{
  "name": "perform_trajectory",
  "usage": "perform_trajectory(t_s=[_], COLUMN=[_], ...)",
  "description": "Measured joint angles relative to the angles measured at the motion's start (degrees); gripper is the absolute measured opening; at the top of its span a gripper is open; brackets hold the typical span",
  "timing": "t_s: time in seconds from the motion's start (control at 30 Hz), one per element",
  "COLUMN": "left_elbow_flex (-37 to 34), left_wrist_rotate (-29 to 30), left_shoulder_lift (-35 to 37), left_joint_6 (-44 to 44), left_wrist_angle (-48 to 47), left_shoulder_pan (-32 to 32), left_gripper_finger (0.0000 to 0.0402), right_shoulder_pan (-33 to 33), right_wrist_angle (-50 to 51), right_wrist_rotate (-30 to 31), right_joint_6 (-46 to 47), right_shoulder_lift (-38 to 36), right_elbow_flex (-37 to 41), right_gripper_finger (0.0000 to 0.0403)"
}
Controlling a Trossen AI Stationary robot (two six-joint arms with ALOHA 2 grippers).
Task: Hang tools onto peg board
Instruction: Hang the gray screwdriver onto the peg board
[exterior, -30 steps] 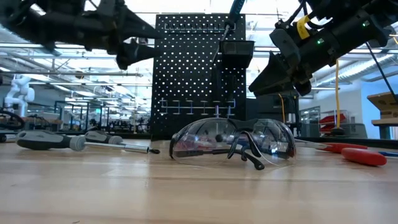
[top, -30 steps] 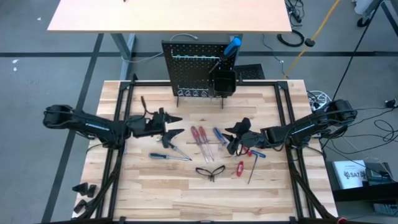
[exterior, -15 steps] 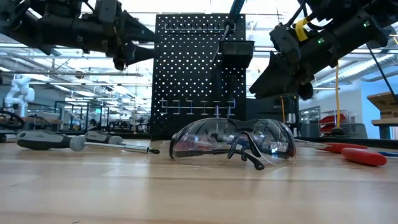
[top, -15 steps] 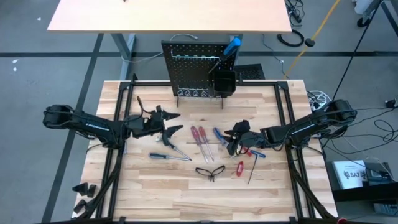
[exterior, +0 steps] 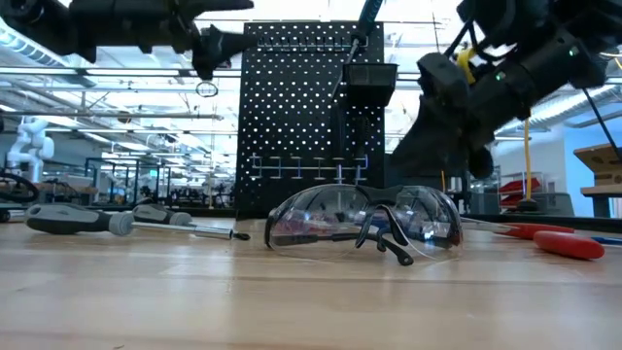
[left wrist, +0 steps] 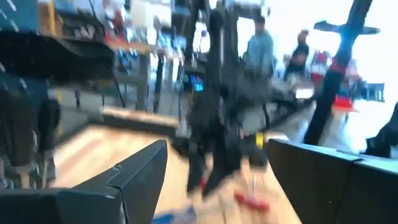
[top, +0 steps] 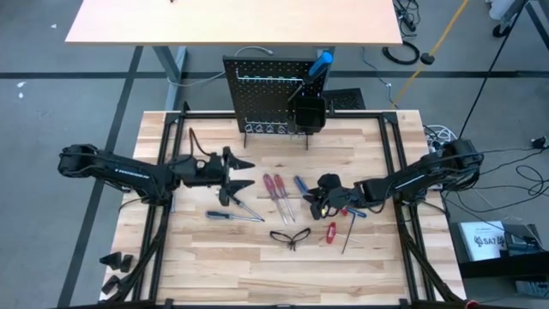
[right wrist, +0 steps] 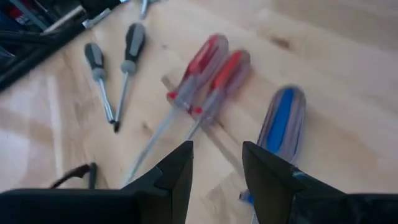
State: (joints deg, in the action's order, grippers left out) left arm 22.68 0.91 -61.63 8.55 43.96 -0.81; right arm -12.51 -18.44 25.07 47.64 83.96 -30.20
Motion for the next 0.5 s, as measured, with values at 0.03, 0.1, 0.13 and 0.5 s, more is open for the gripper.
perform_trajectory(t_s=[0.03,0.1,0.13,0.5], left_elbow_flex=[0.0,0.0,0.0,0.0], left_wrist_rotate=[0.0,0.1,0.6,10.5], left_shoulder_lift=[0.0,-0.1,0.0,0.5], left_joint_6=[0.0,-0.2,-0.5,-3.8], left_wrist_angle=[0.4,0.3,0.1,-6.1], left_shoulder_pan=[-0.1,-0.1,-0.1,1.3], left_gripper_finger=[0.0283,0.0283,0.0283,0.0283], right_shoulder_pan=[0.0,0.0,0.0,0.0], right_wrist_angle=[-0.8,-1.0,-1.0,-6.9], right_wrist_rotate=[-0.7,-4.2,-6.0,-11.9], right_joint_6=[0.6,1.3,1.2,-8.4], right_shoulder_lift=[1.0,2.7,3.6,5.4], right_elbow_flex=[0.0,0.0,0.0,0.0], right_gripper_finger=[0.013,0.013,0.013,0.013])
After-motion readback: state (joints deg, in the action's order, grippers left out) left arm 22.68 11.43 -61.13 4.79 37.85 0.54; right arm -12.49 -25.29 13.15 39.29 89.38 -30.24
